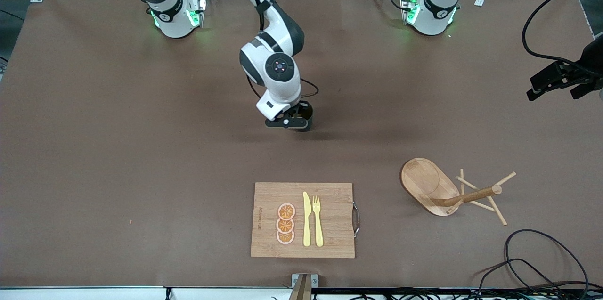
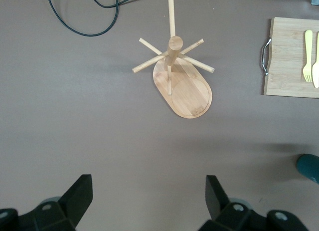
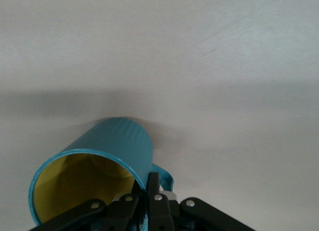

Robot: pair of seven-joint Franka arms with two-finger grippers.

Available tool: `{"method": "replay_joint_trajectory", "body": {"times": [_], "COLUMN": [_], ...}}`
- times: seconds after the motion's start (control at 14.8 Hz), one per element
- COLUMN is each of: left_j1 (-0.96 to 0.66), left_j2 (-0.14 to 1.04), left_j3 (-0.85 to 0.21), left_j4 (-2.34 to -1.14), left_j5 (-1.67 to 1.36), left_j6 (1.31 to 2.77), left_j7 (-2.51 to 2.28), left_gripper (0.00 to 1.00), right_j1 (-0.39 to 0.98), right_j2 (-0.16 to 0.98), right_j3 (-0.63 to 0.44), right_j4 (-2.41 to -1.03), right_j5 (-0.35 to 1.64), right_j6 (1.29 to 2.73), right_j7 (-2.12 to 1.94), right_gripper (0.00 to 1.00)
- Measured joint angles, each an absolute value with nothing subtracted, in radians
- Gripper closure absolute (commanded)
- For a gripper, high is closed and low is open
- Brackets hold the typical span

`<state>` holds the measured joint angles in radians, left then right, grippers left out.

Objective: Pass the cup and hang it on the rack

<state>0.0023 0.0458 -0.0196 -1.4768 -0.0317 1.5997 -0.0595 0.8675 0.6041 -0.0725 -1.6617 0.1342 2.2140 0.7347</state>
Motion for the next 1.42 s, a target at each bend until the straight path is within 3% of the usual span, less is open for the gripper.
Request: {"method": "replay_joint_trajectory", "body": {"times": [0.27, 0.54, 0.61, 0.67, 0.81, 1.01, 1.42], "left_j1": [0.002, -0.001, -0.003, -0.004, -0.016, -0.043, -0.053], "left_j2": [0.060, 0.070, 0.073, 0.076, 0.080, 0.080, 0.080], "left_j3": [-0.020, -0.021, -0.022, -0.024, -0.042, -0.110, -0.245], "left_j4": [-1.477, -1.477, -1.477, -1.477, -1.477, -1.477, -1.477], "left_j5": [-0.032, -0.032, -0.032, -0.032, -0.032, -0.025, 0.010], "left_j6": [1.600, 1.598, 1.594, 1.586, 1.559, 1.537, 1.531], "left_j7": [-0.060, -0.060, -0.067, -0.099, -0.243, -0.514, -0.847], "left_gripper": [0.00, 0.03, 0.05, 0.05, 0.00, 0.00, 0.00], "right_j1": [0.900, 0.909, 0.909, 0.909, 0.909, 0.908, 0.838], "right_j2": [0.630, 0.637, 0.638, 0.639, 0.640, 0.640, 0.546], "right_j3": [-0.072, -0.073, -0.073, -0.074, -0.075, -0.080, -0.102], "right_j4": [-1.621, -1.614, -1.614, -1.614, -1.614, -1.596, -1.515], "right_j5": [0.135, 0.135, 0.135, 0.135, 0.135, 0.135, 0.153], "right_j6": [2.213, 2.213, 2.213, 2.213, 2.213, 2.183, 1.946], "right_j7": [0.790, 0.796, 0.796, 0.797, 0.798, 0.798, 0.759], "right_gripper": [0.99, 0.91, 0.72, 0.01, 0.00, 0.00, 0.00]}}
